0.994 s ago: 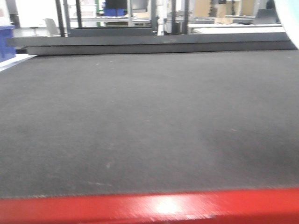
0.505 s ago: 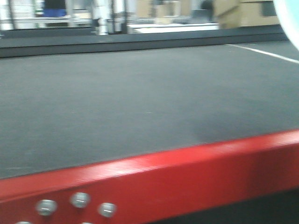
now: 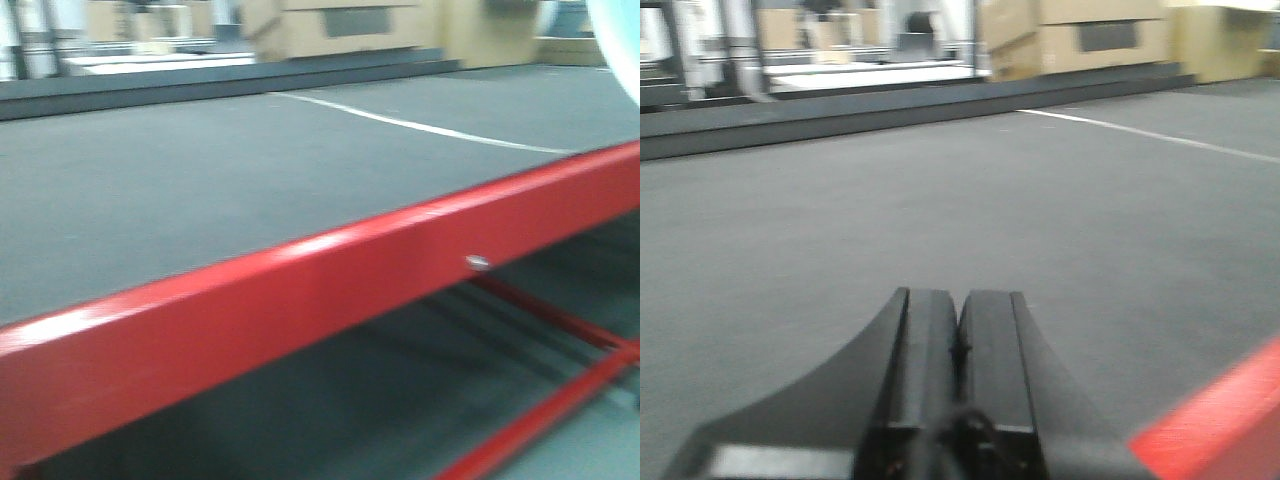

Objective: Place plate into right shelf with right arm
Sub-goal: 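Drive away from the table holding the plate in the right gripper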

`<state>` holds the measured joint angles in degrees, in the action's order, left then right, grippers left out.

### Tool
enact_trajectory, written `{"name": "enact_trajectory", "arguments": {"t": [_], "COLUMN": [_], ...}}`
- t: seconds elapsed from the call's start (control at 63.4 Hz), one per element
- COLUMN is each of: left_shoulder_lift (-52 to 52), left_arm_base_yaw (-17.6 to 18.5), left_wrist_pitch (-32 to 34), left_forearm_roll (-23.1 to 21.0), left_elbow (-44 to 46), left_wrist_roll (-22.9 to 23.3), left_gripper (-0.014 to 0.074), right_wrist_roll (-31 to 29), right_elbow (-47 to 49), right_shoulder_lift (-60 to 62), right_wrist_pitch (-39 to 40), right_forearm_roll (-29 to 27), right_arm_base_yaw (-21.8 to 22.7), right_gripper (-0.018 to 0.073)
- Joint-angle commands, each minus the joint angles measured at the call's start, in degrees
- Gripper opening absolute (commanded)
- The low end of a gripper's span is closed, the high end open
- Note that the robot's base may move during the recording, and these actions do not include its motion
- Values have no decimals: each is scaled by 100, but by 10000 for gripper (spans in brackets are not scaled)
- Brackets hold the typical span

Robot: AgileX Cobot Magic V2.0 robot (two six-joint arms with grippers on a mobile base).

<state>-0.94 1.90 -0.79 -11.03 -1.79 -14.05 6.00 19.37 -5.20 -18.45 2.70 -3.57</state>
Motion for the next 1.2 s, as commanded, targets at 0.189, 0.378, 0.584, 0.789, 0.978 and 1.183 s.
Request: {"name": "enact_trajectory", "arguments": {"t": [0.189,0.378,0.584,0.789,0.978,1.183], "left_shoulder_lift": [-34,-34,-34,-34,-34,-34], "left_arm_base_yaw": [34,34,34,34,34,34], "left_wrist_pitch": [507,507,507,507,507,507], "left_forearm_roll": [-34,-34,-34,-34,-34,-34], "left_elbow": [-56,-56,-56,-56,-56,-56], "left_wrist_roll": [5,5,5,5,5,5], "left_gripper": [-47,-47,-47,-47,-47,-47], "right_wrist_roll": [-34,-34,-34,-34,-34,-34], "right_elbow": [179,179,179,179,179,179], "right_shoulder_lift": [-57,-57,-57,-57,-57,-57], "right_wrist_pitch": [510,510,510,510,510,510], "right_forearm_roll": [63,63,63,63,63,63], "right_arm_base_yaw": [24,24,24,24,24,24], "right_gripper": [54,54,54,54,54,54]}}
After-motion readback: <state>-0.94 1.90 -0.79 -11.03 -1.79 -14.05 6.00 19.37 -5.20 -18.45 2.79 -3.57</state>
